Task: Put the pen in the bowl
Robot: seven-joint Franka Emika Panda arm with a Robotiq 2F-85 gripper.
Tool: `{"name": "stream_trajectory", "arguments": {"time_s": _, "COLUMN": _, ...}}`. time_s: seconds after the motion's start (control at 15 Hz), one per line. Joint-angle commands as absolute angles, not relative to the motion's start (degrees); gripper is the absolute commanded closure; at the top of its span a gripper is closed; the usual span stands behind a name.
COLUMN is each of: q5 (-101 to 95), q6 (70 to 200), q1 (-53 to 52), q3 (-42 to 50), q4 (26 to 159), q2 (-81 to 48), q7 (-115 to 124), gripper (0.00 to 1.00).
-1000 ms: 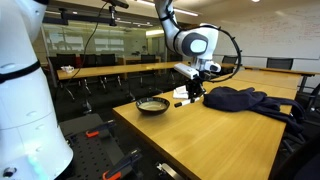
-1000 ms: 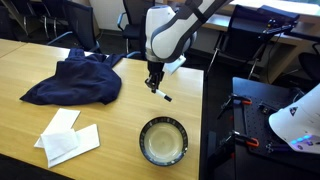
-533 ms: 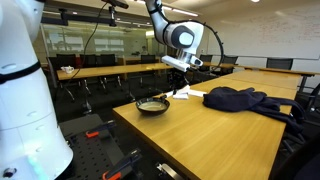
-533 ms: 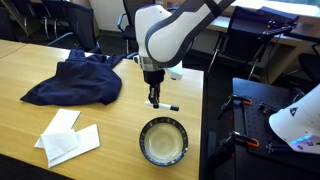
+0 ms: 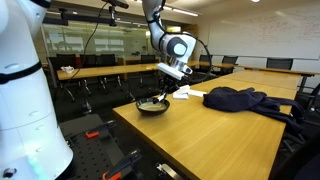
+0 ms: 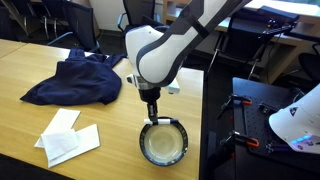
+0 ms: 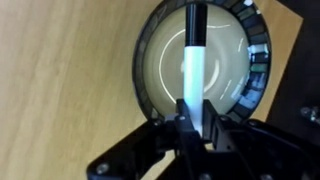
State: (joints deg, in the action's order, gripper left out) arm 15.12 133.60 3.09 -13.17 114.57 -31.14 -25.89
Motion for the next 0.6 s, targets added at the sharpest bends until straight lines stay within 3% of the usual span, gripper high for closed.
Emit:
{"name": "stream_trajectory", "arguments": {"time_s": 0.0, "q5": 16.88, "q6": 133.08, "q1": 1.51, "q3": -13.43, "q4": 110.37, "q2": -34.70, "q7": -22.96, "gripper": 0.95}}
{"name": "stream_trajectory", "arguments": {"time_s": 0.13, "q5": 17.14, "q6": 132.07, "q1": 0.55, "q3": -13.45, "q4": 108.41, "q2": -36.79, "q7": -21.18, "gripper": 0.95}}
{"name": "stream_trajectory", "arguments": {"time_s": 0.27, "q5": 16.65, "q6": 131.53, "q1": -0.42, "q3": -13.21, "q4": 107.07, "q2": -38.38, "q7": -18.85, "gripper": 0.81}}
{"name": "stream_trajectory", "arguments": {"time_s": 0.4, "q5": 16.62, "q6": 131.55, "q1": -0.84, "q3": -13.12, "q4": 106.53, "q2": -39.21, "q7": -16.96, "gripper": 0.81}}
{"name": "stream_trajectory", "arguments": {"time_s": 0.47, "q5": 16.60, "q6": 131.57, "q1": -0.81, "q3": -13.25, "q4": 106.58, "q2": -39.29, "q7": -16.78, "gripper": 0.88}}
{"name": "stream_trajectory", "arguments": {"time_s": 0.53, "q5": 15.99, "q6": 131.02, "q1": -1.18, "q3": -12.87, "q4": 106.46, "q2": -39.24, "q7": -15.91, "gripper": 0.69}}
